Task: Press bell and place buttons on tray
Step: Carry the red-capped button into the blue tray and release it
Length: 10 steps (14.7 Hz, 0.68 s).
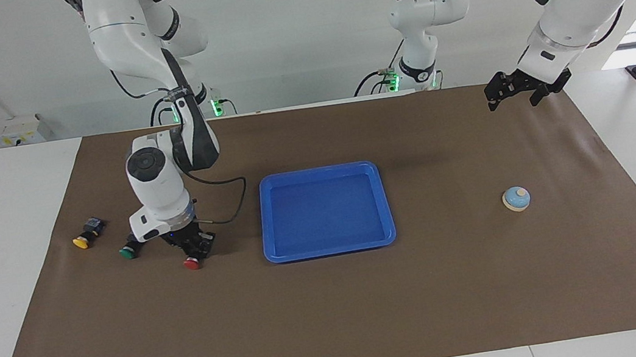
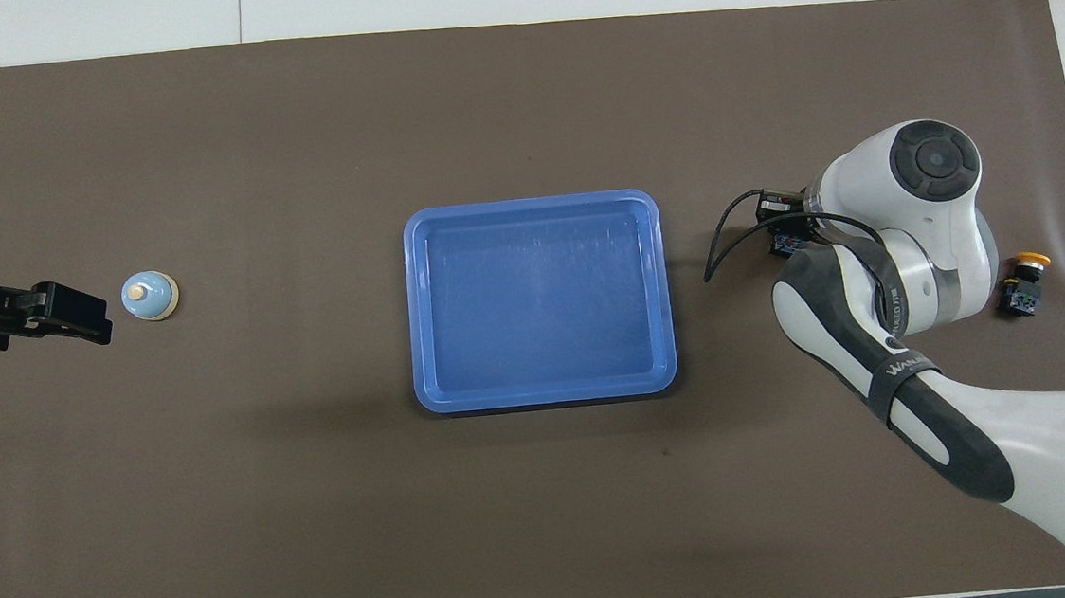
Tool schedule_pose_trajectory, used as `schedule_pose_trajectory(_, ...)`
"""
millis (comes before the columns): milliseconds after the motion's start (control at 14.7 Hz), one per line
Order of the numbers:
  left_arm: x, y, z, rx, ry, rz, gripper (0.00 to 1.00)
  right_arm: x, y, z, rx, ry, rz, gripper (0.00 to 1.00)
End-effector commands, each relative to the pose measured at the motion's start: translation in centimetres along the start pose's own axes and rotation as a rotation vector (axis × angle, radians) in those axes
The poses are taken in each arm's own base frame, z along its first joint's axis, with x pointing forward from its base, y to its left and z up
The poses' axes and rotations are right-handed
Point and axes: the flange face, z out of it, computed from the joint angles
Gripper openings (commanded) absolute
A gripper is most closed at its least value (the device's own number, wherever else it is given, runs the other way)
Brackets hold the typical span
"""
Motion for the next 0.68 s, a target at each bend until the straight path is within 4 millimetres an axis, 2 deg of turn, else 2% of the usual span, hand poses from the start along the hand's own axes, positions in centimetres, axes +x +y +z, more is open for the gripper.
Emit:
schedule_pose_trajectory(0,-0.2,-0.3,-0.5,0.002,0.005,-0.015,1.00,1.3,-1.3,-2.3,-0.026,-0.015,0.003,0.00)
schedule_pose_trajectory(68,-0.2,-0.4,-0.5,0.002,0.007,-0.018,1.00,1.8,-2.9,-4.5,-0.033,-0.032,-0.001,0.00)
schedule_pose_trajectory(204,-0.2,-0.4,-0.5,0.002,0.007,-0.018,1.00,1.7,-8.0,-8.2,-0.014,-0.101,-0.010,0.00)
schedule_pose_trajectory(341,-0.3,-0.4,-0.5,0.002,0.005,-0.018,1.00,-0.2,-12.7,-11.0,0.001,-0.152,-0.062,0.00)
schedule_pose_trajectory(477,-0.3,-0.4,-0.5,0.002,0.005,-0.019,1.00,-3.3,-16.7,-11.8,0.046,-0.194,-0.104,0.00)
schedule_pose_trajectory(613,-0.3,-0.4,-0.5,0.002,0.005,-0.019,1.00,-6.0,-18.9,-10.4,0.043,-0.202,-0.144,0.00)
